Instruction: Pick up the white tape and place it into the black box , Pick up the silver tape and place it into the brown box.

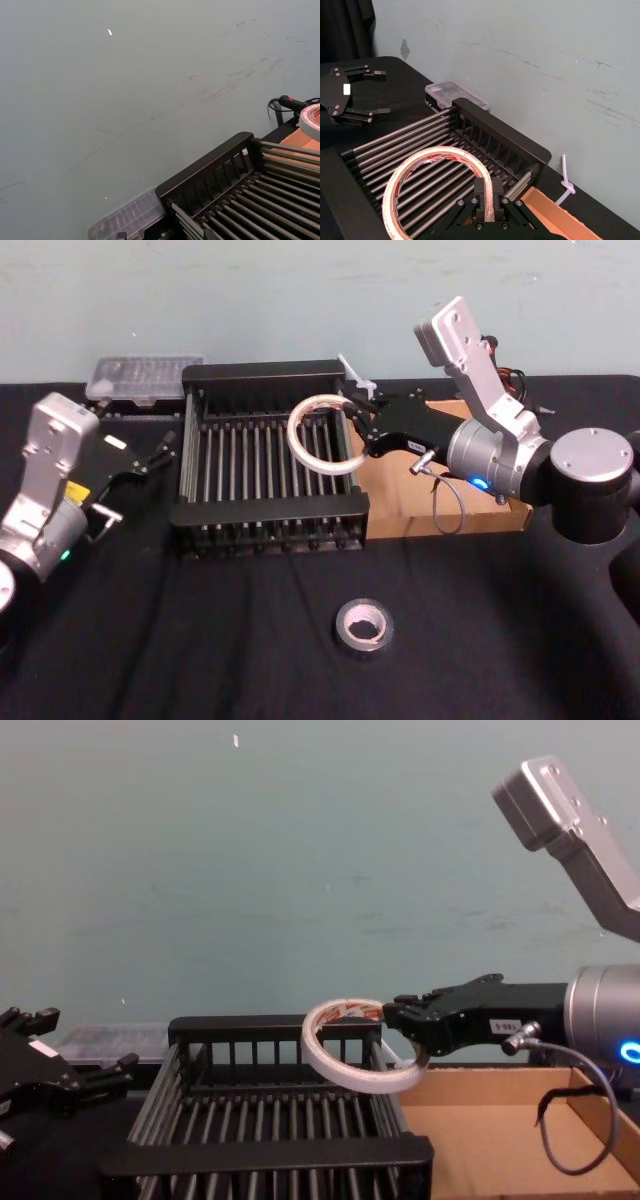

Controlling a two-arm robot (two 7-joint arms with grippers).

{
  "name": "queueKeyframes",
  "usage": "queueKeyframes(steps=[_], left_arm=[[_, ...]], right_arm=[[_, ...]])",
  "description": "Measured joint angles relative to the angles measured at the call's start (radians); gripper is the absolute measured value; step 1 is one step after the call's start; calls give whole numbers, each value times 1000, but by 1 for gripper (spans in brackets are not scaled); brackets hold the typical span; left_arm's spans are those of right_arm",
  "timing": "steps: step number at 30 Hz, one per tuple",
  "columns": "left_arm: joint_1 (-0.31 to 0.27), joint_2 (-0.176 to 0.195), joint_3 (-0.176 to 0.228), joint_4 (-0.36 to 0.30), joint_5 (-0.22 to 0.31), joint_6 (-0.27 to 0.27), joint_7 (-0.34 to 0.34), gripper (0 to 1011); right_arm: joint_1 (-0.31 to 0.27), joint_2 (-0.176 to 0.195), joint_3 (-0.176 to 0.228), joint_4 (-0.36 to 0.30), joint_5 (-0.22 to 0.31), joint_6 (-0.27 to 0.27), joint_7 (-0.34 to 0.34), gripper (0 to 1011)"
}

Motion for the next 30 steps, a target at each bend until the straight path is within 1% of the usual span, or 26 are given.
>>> queueKeyframes(steps=[4,6,9,11,13,15,16,18,19,21,22,25,26,27,28,29,30], left_arm=[[0,0,0,0,0,0,0,1001],[0,0,0,0,0,0,0,1001],[0,0,0,0,0,0,0,1001],[0,0,0,0,0,0,0,1001],[0,0,0,0,0,0,0,1001],[0,0,0,0,0,0,0,1001],[0,0,0,0,0,0,0,1001],[0,0,0,0,0,0,0,1001],[0,0,0,0,0,0,0,1001],[0,0,0,0,0,0,0,1001],[0,0,0,0,0,0,0,1001],[0,0,0,0,0,0,0,1001],[0,0,0,0,0,0,0,1001],[0,0,0,0,0,0,0,1001],[0,0,0,0,0,0,0,1001],[0,0,0,0,0,0,0,1001],[0,0,0,0,0,0,0,1001]], right_arm=[[0,0,0,-1,0,0,0,98],[-1,1,1,-1,0,1,0,126],[-1,1,1,-2,1,1,0,211],[-1,1,1,-2,1,1,0,246],[-1,1,1,-2,1,1,0,320],[-1,1,1,-2,1,1,0,364],[-1,1,2,-2,1,2,0,420],[-1,1,2,-3,1,2,0,460],[-2,1,2,-3,1,2,0,516],[-2,1,2,-3,1,2,0,563],[-1,1,2,-3,1,2,0,622],[-1,1,2,-3,1,2,0,684],[-2,1,2,-3,1,2,0,743],[-2,1,2,-3,1,2,0,762],[-2,1,2,-3,1,2,0,820],[-2,1,2,-3,1,2,0,820],[-2,1,2,-3,1,2,0,849]])
